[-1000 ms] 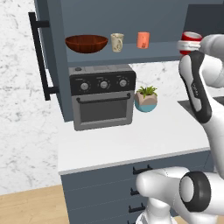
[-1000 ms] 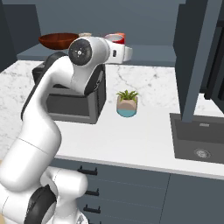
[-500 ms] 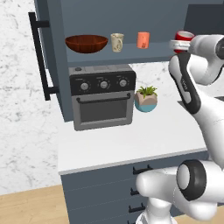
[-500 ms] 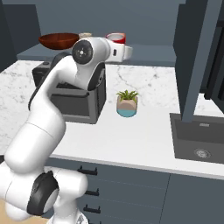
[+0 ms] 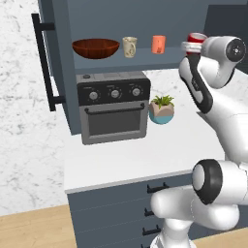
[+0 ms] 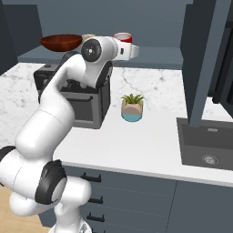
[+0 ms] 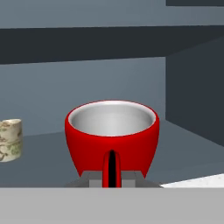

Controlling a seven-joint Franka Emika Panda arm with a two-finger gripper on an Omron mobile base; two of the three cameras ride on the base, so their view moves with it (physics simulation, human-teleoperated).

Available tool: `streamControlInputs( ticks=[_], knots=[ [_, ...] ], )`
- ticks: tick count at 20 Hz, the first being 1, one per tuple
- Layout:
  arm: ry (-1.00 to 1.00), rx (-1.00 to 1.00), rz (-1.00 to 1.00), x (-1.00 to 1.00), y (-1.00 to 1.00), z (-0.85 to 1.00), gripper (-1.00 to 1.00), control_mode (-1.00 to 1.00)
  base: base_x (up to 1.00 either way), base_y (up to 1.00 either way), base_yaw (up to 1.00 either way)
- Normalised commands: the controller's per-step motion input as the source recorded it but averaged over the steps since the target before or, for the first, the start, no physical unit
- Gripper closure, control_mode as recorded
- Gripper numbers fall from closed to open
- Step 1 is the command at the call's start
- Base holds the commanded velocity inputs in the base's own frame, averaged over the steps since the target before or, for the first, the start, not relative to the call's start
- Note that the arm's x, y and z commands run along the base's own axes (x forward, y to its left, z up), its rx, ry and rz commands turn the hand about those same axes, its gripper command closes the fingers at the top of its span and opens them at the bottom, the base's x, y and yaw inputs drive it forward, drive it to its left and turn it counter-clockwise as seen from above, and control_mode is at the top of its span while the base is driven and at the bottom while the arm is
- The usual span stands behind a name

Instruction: Gather all objects into one cabinet and sort the glasses and bowls to opposite sides.

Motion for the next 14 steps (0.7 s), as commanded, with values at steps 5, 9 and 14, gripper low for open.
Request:
streamControlInputs(
  ticks=[5, 9, 14],
  knots=[
    [0.0, 0.0, 0.0, 0.42, 0.0, 0.0, 1.0, -1.0, 0.0, 0.0, 0.0],
    [0.0, 0.0, 0.0, 0.21, -0.11, 0.0, 1.0, -1.0, 0.0, 0.0, 0.0],
    [0.0, 0.0, 0.0, 0.23, -0.27, 0.0, 1.0, -1.0, 0.0, 0.0, 0.0]
  ],
)
